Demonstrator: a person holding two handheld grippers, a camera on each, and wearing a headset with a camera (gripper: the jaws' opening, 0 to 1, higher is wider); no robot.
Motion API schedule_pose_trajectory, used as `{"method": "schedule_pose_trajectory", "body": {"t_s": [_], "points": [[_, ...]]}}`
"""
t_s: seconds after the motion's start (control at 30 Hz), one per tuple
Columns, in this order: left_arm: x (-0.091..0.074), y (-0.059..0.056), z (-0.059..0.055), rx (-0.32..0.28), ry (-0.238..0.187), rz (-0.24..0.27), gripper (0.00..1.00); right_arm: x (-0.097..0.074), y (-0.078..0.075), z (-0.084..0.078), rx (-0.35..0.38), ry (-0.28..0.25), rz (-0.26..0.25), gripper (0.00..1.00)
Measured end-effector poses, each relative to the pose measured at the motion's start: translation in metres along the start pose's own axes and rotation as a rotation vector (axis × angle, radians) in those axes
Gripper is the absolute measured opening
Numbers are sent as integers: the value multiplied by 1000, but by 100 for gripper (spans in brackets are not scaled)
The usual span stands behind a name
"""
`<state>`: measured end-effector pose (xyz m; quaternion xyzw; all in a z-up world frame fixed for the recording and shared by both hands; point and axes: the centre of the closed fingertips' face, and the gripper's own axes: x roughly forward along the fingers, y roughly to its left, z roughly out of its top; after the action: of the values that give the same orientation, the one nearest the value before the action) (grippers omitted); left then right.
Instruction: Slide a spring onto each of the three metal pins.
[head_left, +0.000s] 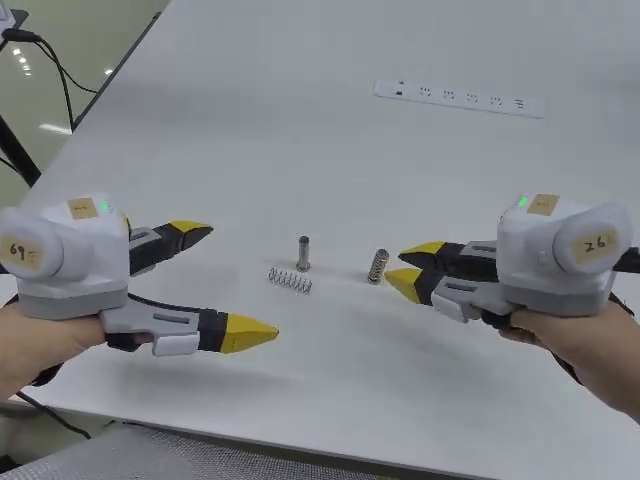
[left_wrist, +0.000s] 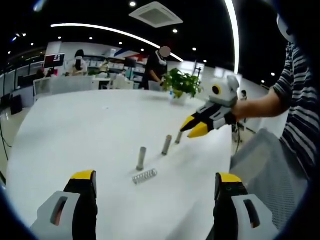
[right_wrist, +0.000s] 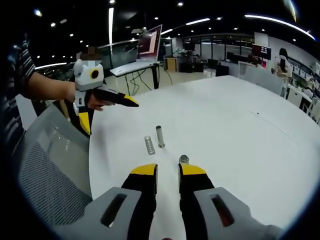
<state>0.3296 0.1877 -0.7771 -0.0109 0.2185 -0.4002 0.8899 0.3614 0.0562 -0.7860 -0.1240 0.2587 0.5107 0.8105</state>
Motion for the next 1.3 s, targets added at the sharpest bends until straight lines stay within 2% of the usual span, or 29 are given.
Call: {"method": "schedule_pose_trajectory", "body": {"t_s": [0.43, 0.77, 1.0, 1.13, 1.3], "points": [[-1, -3, -2, -1, 7, -7, 95, 9, 6, -17, 1, 43, 12, 14], [-3, 0, -4, -1, 15, -4, 95, 26, 16, 3, -36, 22, 45, 14], [-3, 1, -4, -6, 14, 1, 95, 41, 29, 19, -62, 5, 78, 13], [-4, 2, -4, -9, 15, 2, 95, 50, 41, 21, -102, 18, 102, 13], [-5, 2, -6, -15, 19, -1, 95, 61, 53, 21, -119, 27, 122, 13]]}}
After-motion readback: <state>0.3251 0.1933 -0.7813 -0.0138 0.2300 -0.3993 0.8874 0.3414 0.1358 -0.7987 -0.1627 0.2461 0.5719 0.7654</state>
